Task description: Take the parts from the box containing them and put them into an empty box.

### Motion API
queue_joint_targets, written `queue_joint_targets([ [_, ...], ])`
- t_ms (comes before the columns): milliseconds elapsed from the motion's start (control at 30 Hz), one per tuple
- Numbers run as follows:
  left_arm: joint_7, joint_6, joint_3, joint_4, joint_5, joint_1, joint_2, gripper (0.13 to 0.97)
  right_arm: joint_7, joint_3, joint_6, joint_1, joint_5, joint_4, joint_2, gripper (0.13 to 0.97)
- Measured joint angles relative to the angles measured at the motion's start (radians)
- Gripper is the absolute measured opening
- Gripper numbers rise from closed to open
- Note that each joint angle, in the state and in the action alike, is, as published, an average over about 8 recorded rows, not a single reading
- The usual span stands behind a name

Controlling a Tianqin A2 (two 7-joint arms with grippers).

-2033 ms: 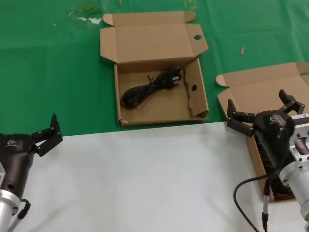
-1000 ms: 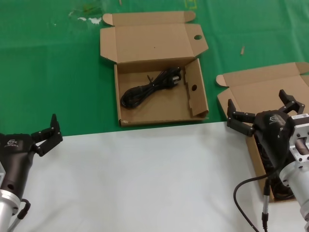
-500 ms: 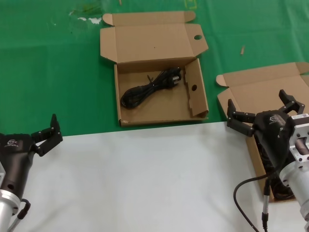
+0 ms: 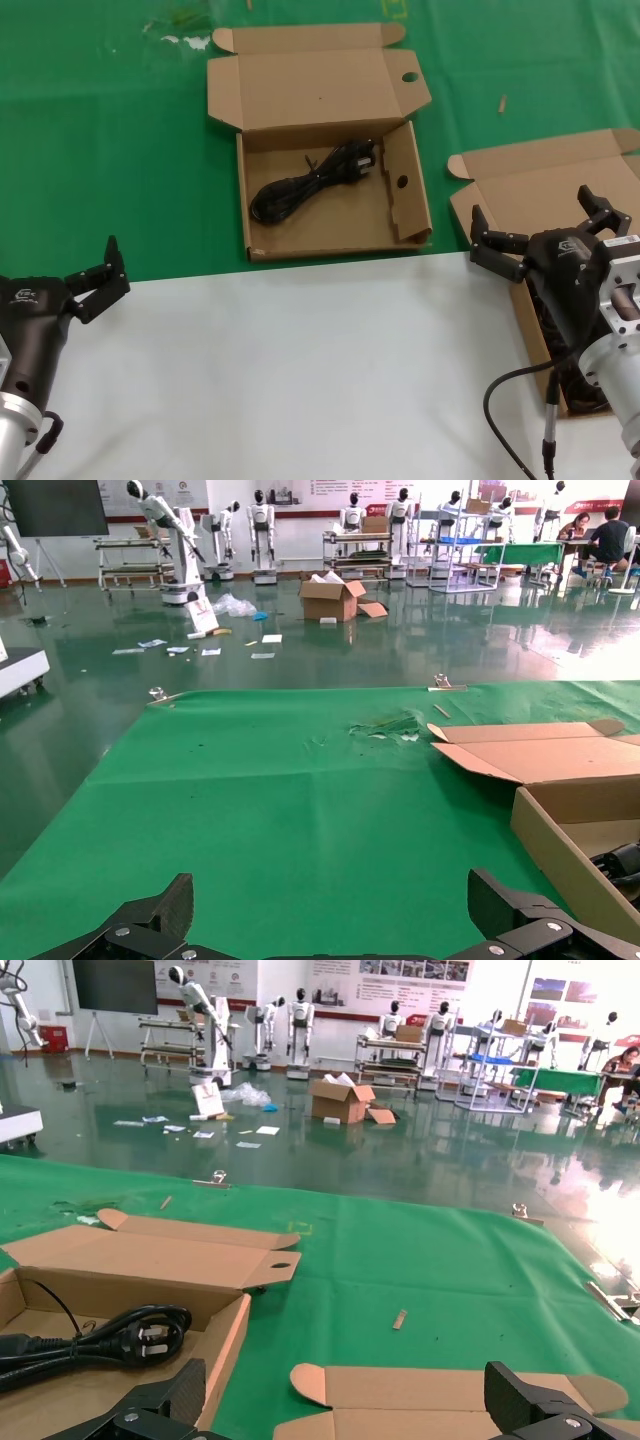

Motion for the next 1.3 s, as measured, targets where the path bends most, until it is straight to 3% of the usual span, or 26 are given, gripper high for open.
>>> queue_joint_targets([
  [1300,-0.001,0.000,0.000,0.000,0.000,0.000,0.000,0.966,0.000,0.000,0.000,0.000,0.000,0.000,0.000,0.966],
])
